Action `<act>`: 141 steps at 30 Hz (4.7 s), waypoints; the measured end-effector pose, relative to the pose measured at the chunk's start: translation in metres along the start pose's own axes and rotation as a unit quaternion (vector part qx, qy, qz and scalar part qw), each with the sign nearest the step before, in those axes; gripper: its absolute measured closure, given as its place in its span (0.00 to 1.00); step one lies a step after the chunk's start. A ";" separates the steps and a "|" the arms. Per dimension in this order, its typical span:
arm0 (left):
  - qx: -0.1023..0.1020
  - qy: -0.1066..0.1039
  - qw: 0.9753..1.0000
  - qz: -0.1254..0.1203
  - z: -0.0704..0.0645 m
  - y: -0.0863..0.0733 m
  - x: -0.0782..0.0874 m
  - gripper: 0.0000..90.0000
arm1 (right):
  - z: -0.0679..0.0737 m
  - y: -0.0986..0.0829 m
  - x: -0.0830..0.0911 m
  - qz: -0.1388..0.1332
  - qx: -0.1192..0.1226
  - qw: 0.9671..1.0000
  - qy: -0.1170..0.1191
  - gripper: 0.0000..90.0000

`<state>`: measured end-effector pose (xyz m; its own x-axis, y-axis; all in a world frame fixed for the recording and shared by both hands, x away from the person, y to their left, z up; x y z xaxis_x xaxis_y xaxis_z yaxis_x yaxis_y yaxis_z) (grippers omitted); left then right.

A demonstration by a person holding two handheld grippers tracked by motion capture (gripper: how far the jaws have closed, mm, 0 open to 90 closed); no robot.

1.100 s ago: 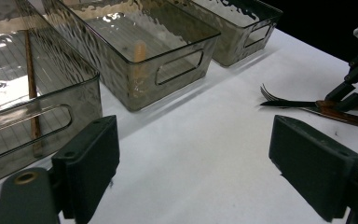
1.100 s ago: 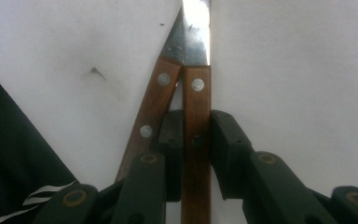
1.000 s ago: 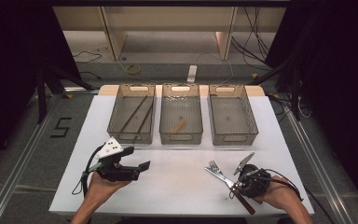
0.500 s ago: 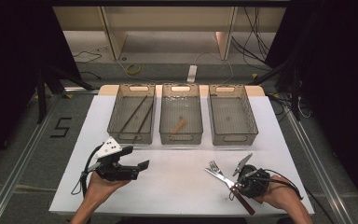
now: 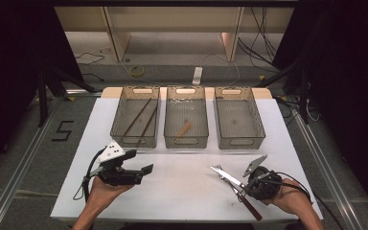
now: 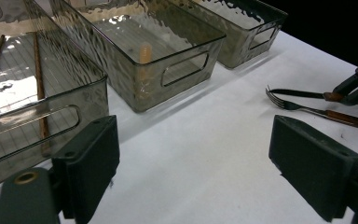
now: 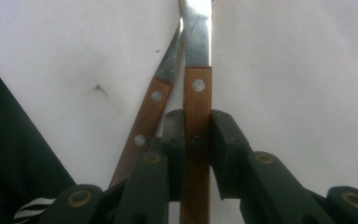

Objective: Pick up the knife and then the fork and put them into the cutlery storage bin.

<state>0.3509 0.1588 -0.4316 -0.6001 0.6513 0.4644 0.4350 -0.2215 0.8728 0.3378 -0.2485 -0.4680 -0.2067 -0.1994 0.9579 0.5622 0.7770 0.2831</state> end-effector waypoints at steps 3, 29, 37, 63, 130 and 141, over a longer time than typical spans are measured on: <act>0.001 0.000 1.000 -0.001 0.000 0.000 0.000 0.18 | -0.002 0.001 0.004 -0.023 -0.006 1.000 0.002 0.86; 0.006 0.007 1.000 -0.005 0.003 0.000 0.000 0.18 | -0.052 0.028 0.031 -0.145 -0.085 0.986 -0.004 0.86; 0.005 0.009 1.000 -0.013 0.004 0.001 0.001 0.18 | -0.063 0.044 0.038 -0.160 -0.090 0.983 -0.010 0.86; 0.003 0.013 1.000 -0.021 0.003 0.002 0.003 0.18 | -0.105 0.112 0.058 -0.198 -0.130 0.970 -0.049 0.86; 0.005 0.022 0.999 -0.037 0.003 0.003 0.006 0.18 | -0.150 0.136 0.003 -0.158 -0.255 0.952 -0.056 0.86; 0.003 0.021 0.999 -0.036 0.003 0.003 0.006 0.18 | -0.152 0.134 -0.001 -0.152 -0.265 0.950 -0.057 0.84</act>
<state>0.3507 0.1643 -0.4263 -0.6580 0.6345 0.4056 0.3924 -0.1708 0.9038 0.5350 -0.2348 -0.4240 -0.4934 -0.2773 0.8244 0.7806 0.2770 0.5603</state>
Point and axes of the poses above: each handheld gripper's, and its own axes: x roughly backward along the jaws, y roughly out of its top, z roughly to its left, the point moved 3 cm from there along -x, roughly forward along the jaws, and after that the axes turned 1 degree about -x, right-handed, at the moved point
